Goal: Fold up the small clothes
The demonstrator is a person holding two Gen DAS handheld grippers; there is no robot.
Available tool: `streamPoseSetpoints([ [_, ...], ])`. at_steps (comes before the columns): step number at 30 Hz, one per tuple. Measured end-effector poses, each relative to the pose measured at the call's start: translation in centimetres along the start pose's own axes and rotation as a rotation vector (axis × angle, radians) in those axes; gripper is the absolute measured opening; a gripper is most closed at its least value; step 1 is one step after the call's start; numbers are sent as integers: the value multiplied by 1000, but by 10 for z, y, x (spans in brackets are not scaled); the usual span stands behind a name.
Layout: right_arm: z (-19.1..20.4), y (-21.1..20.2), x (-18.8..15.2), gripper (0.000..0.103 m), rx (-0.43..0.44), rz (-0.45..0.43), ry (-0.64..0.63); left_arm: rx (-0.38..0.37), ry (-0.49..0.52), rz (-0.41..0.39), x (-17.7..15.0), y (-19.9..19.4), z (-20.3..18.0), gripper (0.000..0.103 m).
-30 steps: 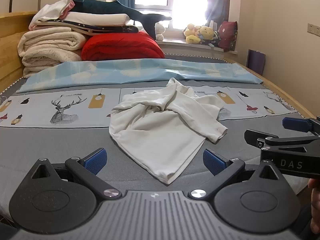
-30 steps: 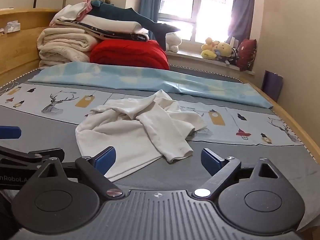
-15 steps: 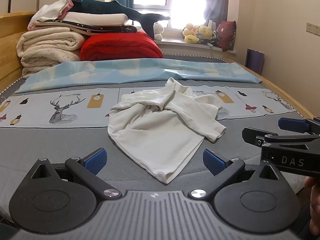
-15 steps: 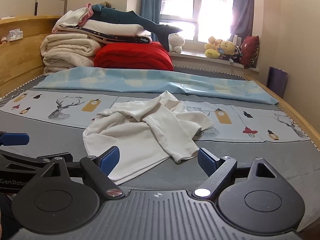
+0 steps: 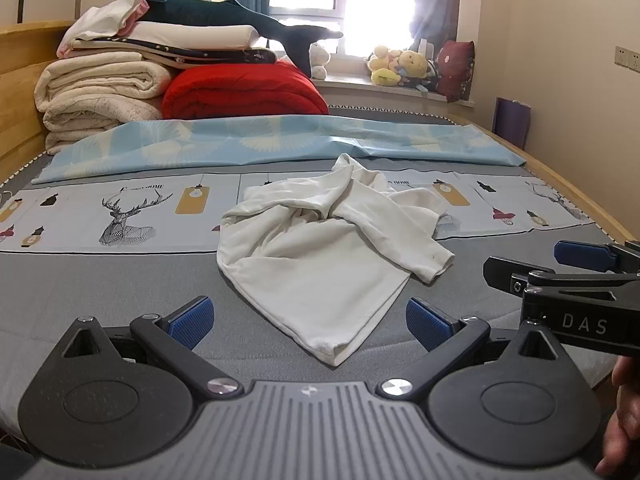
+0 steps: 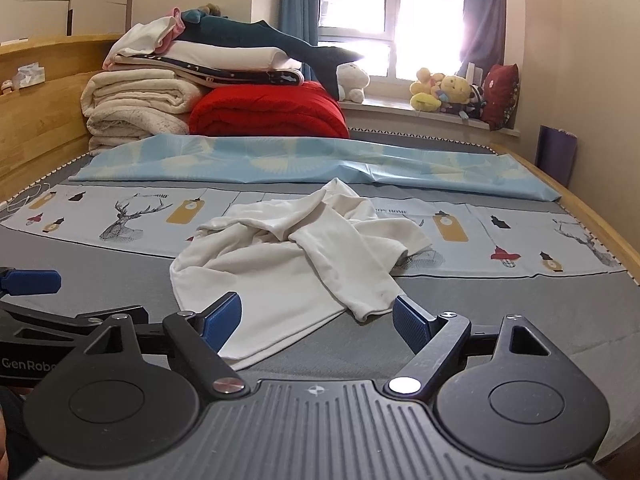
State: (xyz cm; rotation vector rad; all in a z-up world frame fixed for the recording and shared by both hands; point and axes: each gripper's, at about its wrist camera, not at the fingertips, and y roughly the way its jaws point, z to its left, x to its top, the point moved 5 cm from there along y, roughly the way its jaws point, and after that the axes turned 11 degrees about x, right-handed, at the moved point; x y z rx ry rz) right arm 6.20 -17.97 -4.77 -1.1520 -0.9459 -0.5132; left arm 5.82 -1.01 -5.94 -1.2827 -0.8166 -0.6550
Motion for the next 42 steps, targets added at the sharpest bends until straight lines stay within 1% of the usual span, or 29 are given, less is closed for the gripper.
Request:
streamPoseSetpoints([
  [5, 0, 1, -1, 84, -6, -1, -2, -1, 1, 2, 0, 0, -1, 102],
  [11, -2, 4, 1, 84, 6, 16, 18, -2, 2, 1, 0, 0, -2, 102],
  [18, 0, 3, 1, 84, -6, 10, -4, -5, 1, 7, 0, 1, -2, 102],
  [37, 1, 3, 0, 84, -7, 10, -6, -3, -1, 1, 0, 1, -1, 102],
  [42, 0, 2, 3, 84, 7, 12, -4, -1, 4, -9, 1, 0, -2, 102],
])
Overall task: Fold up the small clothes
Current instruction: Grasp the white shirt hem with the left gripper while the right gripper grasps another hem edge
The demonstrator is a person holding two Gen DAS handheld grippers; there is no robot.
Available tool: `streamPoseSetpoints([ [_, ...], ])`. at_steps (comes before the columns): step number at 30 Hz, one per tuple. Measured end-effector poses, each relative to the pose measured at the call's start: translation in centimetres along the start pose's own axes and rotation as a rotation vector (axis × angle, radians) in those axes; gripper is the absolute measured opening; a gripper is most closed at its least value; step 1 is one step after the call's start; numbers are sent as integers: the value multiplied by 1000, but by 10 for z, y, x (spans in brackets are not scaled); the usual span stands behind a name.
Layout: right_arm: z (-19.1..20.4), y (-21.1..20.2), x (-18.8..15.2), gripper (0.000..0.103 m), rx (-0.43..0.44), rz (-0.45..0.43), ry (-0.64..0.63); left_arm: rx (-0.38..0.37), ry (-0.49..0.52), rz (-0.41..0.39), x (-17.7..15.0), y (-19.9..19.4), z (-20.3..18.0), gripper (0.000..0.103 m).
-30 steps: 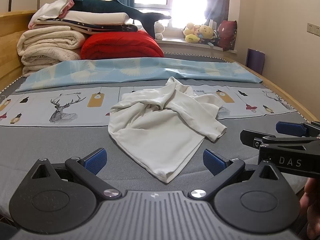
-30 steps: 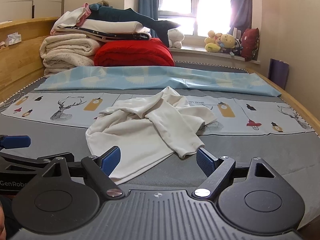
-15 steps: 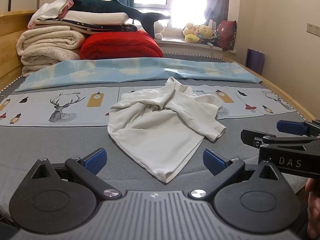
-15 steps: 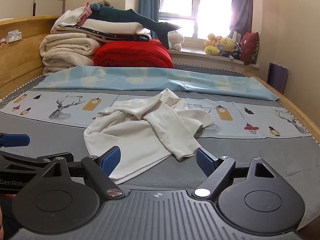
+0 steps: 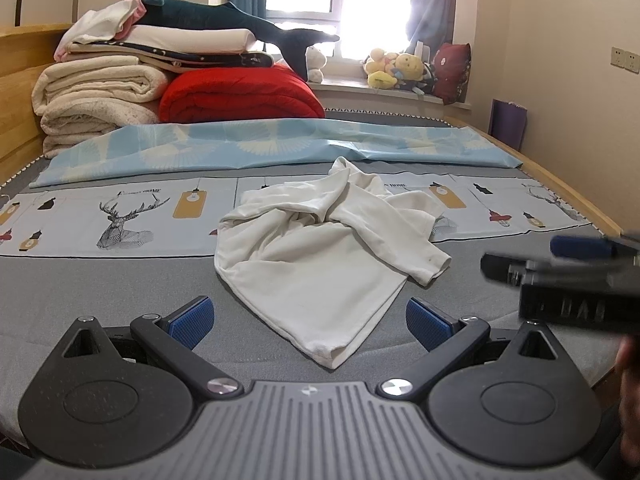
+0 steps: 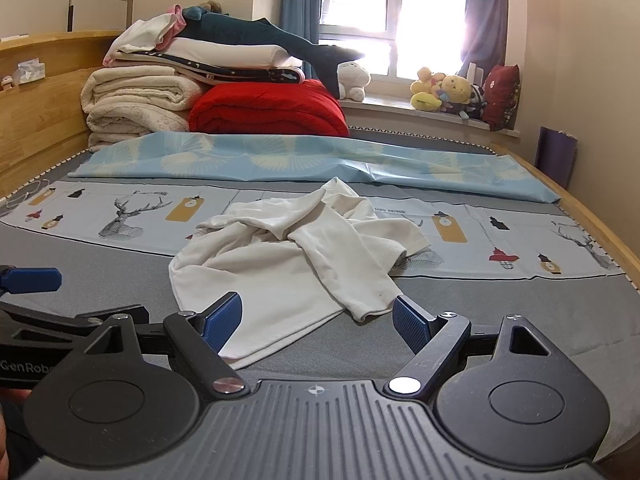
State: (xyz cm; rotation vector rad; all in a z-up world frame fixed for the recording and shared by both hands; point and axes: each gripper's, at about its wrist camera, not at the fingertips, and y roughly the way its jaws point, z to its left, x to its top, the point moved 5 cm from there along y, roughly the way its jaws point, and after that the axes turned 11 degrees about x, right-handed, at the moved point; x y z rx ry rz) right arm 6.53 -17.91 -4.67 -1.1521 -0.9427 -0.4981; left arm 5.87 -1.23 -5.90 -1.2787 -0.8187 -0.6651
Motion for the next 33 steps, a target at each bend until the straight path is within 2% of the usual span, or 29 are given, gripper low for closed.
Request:
streamPoseSetpoints([
  [3, -8, 1, 14, 82, 18, 1, 5, 1, -3, 9, -2, 0, 0, 102],
  [6, -26, 5, 37, 76, 8, -41, -45, 7, 12, 16, -4, 3, -1, 102],
  [7, -36, 8, 43, 68, -7, -54, -51, 10, 18, 19, -4, 5, -2, 102],
  [8, -48, 13, 46, 53, -18, -62, -41, 13, 23, 23, -5, 7, -1, 102],
  [10, -70, 22, 43, 34, -38, -61, 2, 35, 28, 45, -5, 15, -2, 100],
  [13, -101, 35, 29, 23, -77, 16, 116, 60, 26, 97, -2, 38, 0, 99],
  [16, -109, 29, 33, 23, -41, -43, 164, 77, 23, 147, 4, 74, -5, 93],
  [18, -110, 34, 31, 24, -35, -19, 126, 81, -9, 199, 4, 103, -9, 85],
  [22, -112, 37, 31, 26, -19, -7, 110, 114, -102, 333, -11, 160, -16, 83],
  [25, -119, 38, 31, 26, -19, 3, 153, 124, -92, 409, -30, 194, -24, 68],
  [27, -123, 37, 31, 26, -18, 5, 171, 115, -67, 439, -40, 207, -28, 38],
  [28, -125, 37, 31, 26, -19, 5, 174, 102, -56, 424, -41, 209, -28, 34],
  [29, -126, 37, 30, 26, -21, 5, 174, 88, -42, 410, -40, 209, -28, 14],
  [30, -127, 37, 30, 26, -23, 5, 175, 65, -21, 418, -40, 209, -29, 7],
  [33, -131, 39, 29, 26, -33, 12, 186, -4, 88, 420, -29, 199, -24, 6],
])
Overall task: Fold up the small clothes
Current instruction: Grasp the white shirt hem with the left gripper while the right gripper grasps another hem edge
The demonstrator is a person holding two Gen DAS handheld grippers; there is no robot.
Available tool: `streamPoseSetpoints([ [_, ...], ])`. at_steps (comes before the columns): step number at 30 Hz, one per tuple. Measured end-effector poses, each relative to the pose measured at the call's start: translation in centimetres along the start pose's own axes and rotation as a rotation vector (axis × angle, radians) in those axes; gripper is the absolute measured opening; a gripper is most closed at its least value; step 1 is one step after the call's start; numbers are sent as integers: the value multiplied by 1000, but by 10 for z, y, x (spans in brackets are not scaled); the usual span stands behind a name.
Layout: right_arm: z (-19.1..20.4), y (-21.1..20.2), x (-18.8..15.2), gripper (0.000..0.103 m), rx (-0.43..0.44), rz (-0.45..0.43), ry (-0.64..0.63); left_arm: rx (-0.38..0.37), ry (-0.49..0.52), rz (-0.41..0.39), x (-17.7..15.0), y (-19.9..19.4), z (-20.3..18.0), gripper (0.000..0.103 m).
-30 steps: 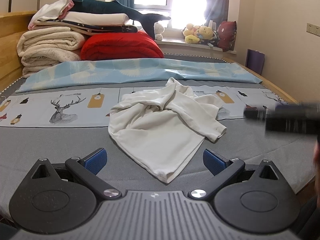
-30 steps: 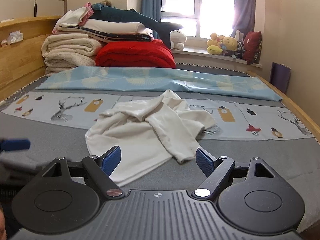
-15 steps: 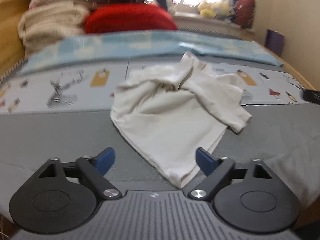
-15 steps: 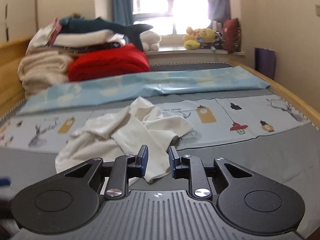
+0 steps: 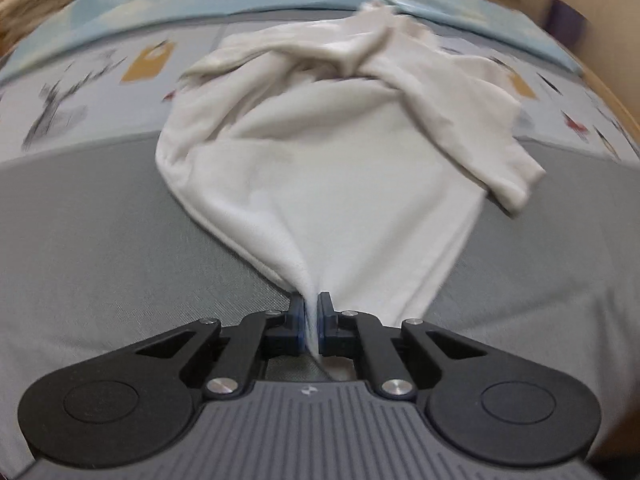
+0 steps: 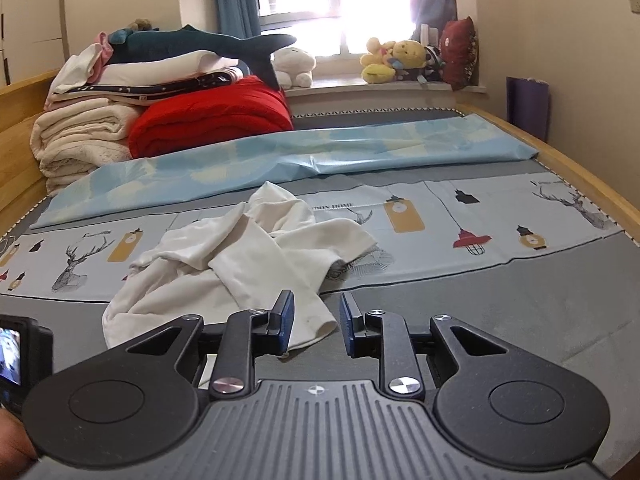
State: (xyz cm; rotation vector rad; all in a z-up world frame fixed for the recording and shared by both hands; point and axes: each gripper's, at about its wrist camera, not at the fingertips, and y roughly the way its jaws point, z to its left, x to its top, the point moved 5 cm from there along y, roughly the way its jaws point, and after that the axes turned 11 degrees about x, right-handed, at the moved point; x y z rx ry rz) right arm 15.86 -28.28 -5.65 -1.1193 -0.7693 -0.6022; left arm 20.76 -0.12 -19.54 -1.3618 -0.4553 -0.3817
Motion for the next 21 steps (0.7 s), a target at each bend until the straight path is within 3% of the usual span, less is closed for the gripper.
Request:
streamPoseSetpoints([
  [6, -5, 1, -1, 26, -19, -4, 48, -27, 333, -9, -6, -35, 47, 5],
  [9, -1, 2, -3, 26, -21, 0, 55, 15, 495, 72, -31, -29, 92, 5],
  [11, 2, 4, -4, 26, -23, 7, 44, 41, 548, 128, -47, -20, 121, 5],
  [13, 5, 7, -5, 26, -27, 19, 28, 49, 495, 162, -55, -10, 146, 5],
  [17, 4, 23, -7, 26, -38, 59, 28, -38, 177, 231, -56, 5, 189, 11],
  [19, -1, 39, -8, 26, -35, 98, 52, -59, 113, 196, -41, 0, 195, 21],
  [21, -5, 59, -10, 31, -21, 143, 70, -93, 71, 152, -31, -6, 197, 48],
])
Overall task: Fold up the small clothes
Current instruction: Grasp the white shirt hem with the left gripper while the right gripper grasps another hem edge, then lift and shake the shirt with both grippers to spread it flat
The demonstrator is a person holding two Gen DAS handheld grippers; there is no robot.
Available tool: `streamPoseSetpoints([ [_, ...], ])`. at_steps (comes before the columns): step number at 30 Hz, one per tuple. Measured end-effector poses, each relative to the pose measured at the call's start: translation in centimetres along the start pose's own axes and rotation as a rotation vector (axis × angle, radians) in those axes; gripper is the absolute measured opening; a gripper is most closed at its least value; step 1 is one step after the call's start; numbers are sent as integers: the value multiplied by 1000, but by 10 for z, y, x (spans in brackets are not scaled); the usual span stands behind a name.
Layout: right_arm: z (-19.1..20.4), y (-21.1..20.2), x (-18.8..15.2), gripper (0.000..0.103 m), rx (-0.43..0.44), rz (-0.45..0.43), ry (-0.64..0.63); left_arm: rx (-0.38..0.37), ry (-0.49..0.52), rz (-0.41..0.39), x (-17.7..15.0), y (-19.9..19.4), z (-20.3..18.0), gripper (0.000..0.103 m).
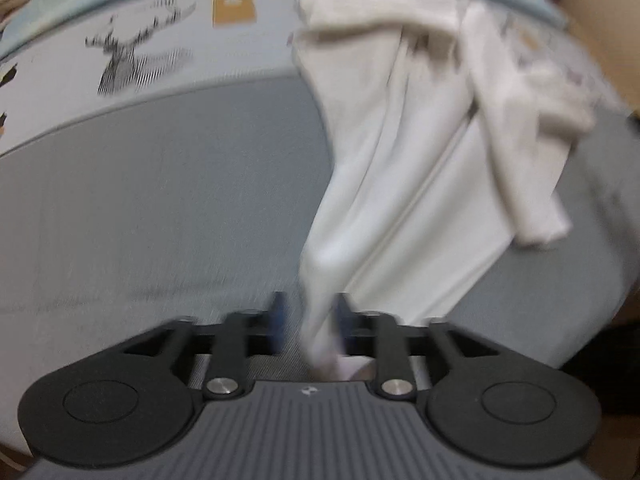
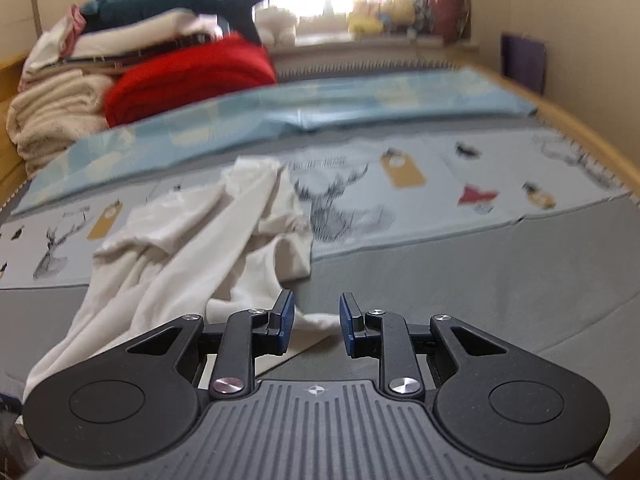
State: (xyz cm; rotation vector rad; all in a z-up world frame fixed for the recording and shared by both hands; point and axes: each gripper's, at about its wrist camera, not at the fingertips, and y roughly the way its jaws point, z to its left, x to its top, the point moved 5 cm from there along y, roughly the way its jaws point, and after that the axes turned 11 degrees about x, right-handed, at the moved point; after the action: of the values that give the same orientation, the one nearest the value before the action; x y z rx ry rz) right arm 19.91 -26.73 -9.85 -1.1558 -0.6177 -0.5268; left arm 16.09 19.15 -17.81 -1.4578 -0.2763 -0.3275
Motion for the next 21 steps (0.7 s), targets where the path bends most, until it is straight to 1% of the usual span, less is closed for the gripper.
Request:
streamPoseSetpoints([
  [1, -1, 11, 1, 35, 10, 24, 9, -4, -17, -5, 3, 0, 0, 49],
  [2, -2, 23, 1, 45, 17, 44, 13, -2, -30, 4, 6, -1, -2, 49],
  [3, -2, 33, 2, 52, 17, 56, 10, -2, -44, 23, 7, 2, -2, 49],
  [5, 1, 55, 3, 55, 4, 77, -15, 6, -48, 69, 14, 12, -8, 48],
  [8, 4, 85, 1, 56, -15, 124, -66, 25, -2, 100, 13, 20, -18, 46],
  [10, 5, 102, -2, 56, -23, 156, -87, 40, 23, 111, 12, 26, -23, 37],
  [11, 5, 110, -4, 56, -25, 173, -95, 44, 31, 113, 12, 28, -24, 27],
  [12, 6, 117, -6, 55, -24, 188, -100, 43, 38, 114, 14, 29, -24, 21],
  [13, 7, 124, -8, 50, -18, 208, -102, 41, 39, 113, 14, 30, -24, 18],
  [14, 7, 129, -11, 35, -13, 228, -105, 41, 37, 109, 15, 30, -24, 12],
  [15, 9, 134, -13, 26, -12, 248, -111, 42, 33, 101, 17, 30, -24, 9],
  [16, 10, 137, -16, 6, -13, 268, -120, 44, 31, 95, 18, 30, -24, 9],
  [18, 12, 136, -19, 3, -3, 282, -135, 51, 25, 90, 18, 29, -22, 8],
  [21, 12, 120, -17, 3, 8, 262, -153, 60, 17, 70, 20, 23, -23, 8],
])
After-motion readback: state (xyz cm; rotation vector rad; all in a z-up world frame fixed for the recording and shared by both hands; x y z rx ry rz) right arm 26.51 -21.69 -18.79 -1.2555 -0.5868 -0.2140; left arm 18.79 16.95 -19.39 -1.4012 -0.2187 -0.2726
